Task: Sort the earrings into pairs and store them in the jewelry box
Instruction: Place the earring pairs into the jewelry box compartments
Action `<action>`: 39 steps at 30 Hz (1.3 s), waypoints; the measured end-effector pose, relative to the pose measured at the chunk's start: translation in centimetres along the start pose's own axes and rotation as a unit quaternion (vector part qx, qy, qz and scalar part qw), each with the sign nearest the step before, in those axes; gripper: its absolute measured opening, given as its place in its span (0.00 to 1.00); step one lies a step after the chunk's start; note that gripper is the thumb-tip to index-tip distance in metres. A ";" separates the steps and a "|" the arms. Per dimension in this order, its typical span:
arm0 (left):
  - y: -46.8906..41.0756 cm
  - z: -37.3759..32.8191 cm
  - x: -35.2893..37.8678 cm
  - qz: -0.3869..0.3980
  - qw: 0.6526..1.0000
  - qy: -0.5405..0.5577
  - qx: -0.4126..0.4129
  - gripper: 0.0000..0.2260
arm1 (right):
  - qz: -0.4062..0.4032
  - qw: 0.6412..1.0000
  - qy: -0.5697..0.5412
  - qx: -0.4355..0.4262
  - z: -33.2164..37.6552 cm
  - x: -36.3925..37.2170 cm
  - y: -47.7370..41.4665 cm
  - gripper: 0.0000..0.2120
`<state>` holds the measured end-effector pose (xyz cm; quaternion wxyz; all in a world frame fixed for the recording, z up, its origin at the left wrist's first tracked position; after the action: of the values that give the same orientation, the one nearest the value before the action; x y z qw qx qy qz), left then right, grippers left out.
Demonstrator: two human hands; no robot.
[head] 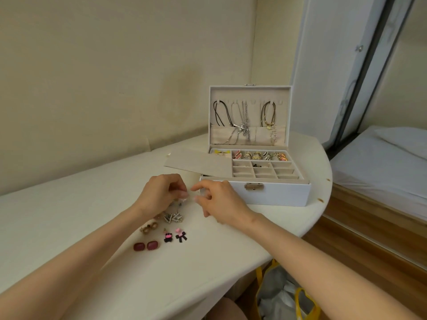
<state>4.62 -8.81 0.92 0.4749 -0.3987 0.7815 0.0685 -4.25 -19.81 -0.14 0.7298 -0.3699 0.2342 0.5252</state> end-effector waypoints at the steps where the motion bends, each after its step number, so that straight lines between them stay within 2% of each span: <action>1: 0.3 -0.5 0.0 0.013 0.999 0.032 0.006 0.08 | -0.001 1.000 -0.021 0.005 0.1 0.1 0.1 0.12; 4: 0.9 -1.8 -0.1 0.035 0.992 0.123 0.019 0.05 | -0.010 0.996 -0.083 0.030 0.1 0.4 0.1 0.10; 7: 1.1 -2.5 -0.3 0.037 0.987 0.152 0.032 0.03 | -0.028 0.980 -0.186 0.063 -0.2 0.5 0.0 0.06; 9: 1.1 -2.2 -0.8 0.017 0.989 0.142 0.031 0.02 | -0.036 0.974 -0.211 0.067 -0.4 0.2 0.0 0.06; 11: 1.1 -1.5 -1.3 -0.025 0.999 0.012 0.044 0.04 | -0.036 0.975 -0.208 0.067 -0.4 -0.1 0.2 0.07; 14: 1.0 -0.3 -1.2 -0.031 0.977 -0.208 0.045 0.02 | -0.038 0.977 -0.202 0.061 -0.7 -0.4 0.5 0.09; 16: 0.9 0.4 -0.7 -0.018 0.966 -0.255 0.035 0.05 | -0.044 0.977 -0.200 0.059 -0.8 -0.5 0.6 0.06; 19: 0.7 0.7 -0.4 -0.016 0.963 -0.267 0.023 0.02 | -0.049 0.976 -0.206 0.060 -1.0 -0.8 0.9 0.03; 22: 0.5 0.8 -0.4 -0.011 0.961 -0.275 0.018 0.04 | -0.048 0.974 -0.213 0.066 -1.4 -1.0 1.1 0.02; 26: 0.7 -1.0 -0.4 -0.023 0.970 -0.235 0.051 0.06 | -0.060 0.973 -0.214 0.055 -1.9 -2.0 1.4 0.07; 32: 0.6 -5.6 -0.1 -0.026 0.988 -0.067 0.134 0.05 | -0.092 0.970 -0.221 0.045 -2.3 -5.0 2.2 0.07; 39: -2.3 -11.0 0.2 -0.033 0.978 0.041 0.201 0.01 | -0.147 0.965 -0.214 0.033 -2.8 -9.6 2.8 0.06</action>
<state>-1.43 -15.81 7.28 0.5148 -0.3229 0.7847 -0.1218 -10.02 -27.28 4.33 0.8440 -0.2553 0.0330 0.4705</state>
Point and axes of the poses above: each hand's wrist, its own y-axis away from the middle knuckle, its own x-axis out of the palm, z = x × y, the point moved 6 cm from there along -y, towards the middle knuckle, and after that the axes turned 1 degree about y, right-handed, at the moved point
